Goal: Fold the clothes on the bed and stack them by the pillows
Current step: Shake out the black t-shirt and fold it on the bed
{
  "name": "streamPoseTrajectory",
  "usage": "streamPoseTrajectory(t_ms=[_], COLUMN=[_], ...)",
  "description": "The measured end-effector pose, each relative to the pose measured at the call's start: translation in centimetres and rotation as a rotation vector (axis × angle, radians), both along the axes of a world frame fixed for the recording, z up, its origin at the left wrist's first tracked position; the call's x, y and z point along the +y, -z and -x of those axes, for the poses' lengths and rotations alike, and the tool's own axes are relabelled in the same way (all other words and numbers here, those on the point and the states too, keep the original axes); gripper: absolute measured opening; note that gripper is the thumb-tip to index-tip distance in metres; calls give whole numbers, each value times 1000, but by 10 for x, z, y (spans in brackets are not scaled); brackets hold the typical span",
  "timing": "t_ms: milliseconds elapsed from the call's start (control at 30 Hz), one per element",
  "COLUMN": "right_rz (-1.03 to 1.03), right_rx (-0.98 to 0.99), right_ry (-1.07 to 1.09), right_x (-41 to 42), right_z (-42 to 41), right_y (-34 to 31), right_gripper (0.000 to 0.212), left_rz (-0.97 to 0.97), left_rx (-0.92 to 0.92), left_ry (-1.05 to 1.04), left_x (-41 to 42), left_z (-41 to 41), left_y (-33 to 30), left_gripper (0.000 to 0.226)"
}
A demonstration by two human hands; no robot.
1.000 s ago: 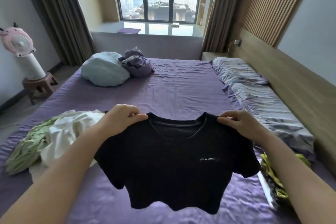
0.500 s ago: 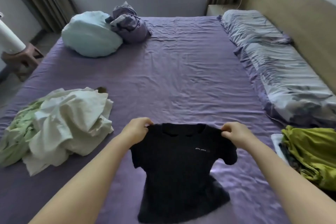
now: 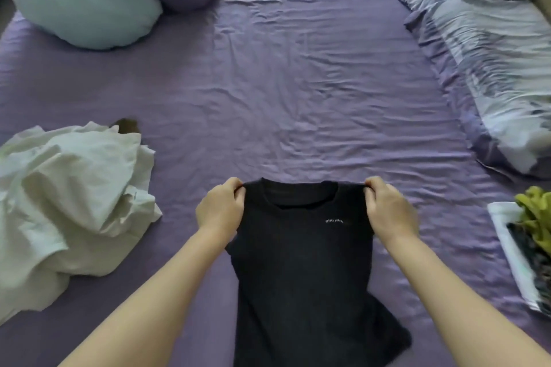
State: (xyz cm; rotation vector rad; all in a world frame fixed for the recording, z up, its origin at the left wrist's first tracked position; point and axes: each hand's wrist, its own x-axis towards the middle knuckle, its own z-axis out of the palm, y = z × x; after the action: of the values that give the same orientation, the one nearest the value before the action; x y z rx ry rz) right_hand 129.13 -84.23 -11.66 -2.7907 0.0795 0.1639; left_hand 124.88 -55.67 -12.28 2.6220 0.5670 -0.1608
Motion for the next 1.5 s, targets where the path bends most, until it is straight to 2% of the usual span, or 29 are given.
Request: streamPoseTrajectory(t_ms=[100,133,200,267,333,433,567,700,767,833,900,1000,1133,1233,1300,1367,1433,1500], right_rz=[165,148,-20,-137,-101,-8,-145,-224,-349,-359,-358,-565,-740,-845,-769,-734,-782,-778], right_rx=[-15,-14,15,75,135,226,319,353,387,393,325,241,285,354,356,314,288,281], right_ry=[-41,-46,-49,-77,-77,56,351,451,484,387,284,281,274,259,194,139,113,53], right_x=[4,6,13,15,8,-21,-43,-45,-48,-53,-57,-59,-57,-53,-55,-59,-62,-63], right_z=[-33,-45,-66,-77,-76,-58,-31,-25,-29,-30,-31,-31,-33,-34,-35,-36,-37,-39], right_y=[12,18,32,51,74,108,131,145,148,149,150,148,150,150,151,151,149,149], right_gripper=[23,23,29,43,52,52,55,67,58,38,20,7,25,62,78,69,60,67], left_rz=[-89,-90,-52,-68,-133,-165,-123,-117,-133,-149,-170,-194,-182,-173,-178,-211,-237,-223], left_rx=[-23,-29,-8,88,164,204,286,299,308,314,318,319,312,310,316,318,327,344], left_ry=[-17,-37,-91,-85,13,270,557,677,681,659,650,631,563,522,509,493,447,402], left_x=[6,7,4,-8,-30,-78,-138,-180,-191,-197,-198,-198,-202,-206,-208,-208,-207,-207], left_z=[-31,-42,-59,-64,-56,-29,2,-5,-12,-18,-21,-24,-30,-34,-35,-35,-35,-36], left_y=[9,13,26,43,64,98,136,154,157,158,158,158,159,159,159,158,157,157], left_gripper=[22,22,25,39,52,57,65,68,64,64,65,66,65,65,65,64,64,64])
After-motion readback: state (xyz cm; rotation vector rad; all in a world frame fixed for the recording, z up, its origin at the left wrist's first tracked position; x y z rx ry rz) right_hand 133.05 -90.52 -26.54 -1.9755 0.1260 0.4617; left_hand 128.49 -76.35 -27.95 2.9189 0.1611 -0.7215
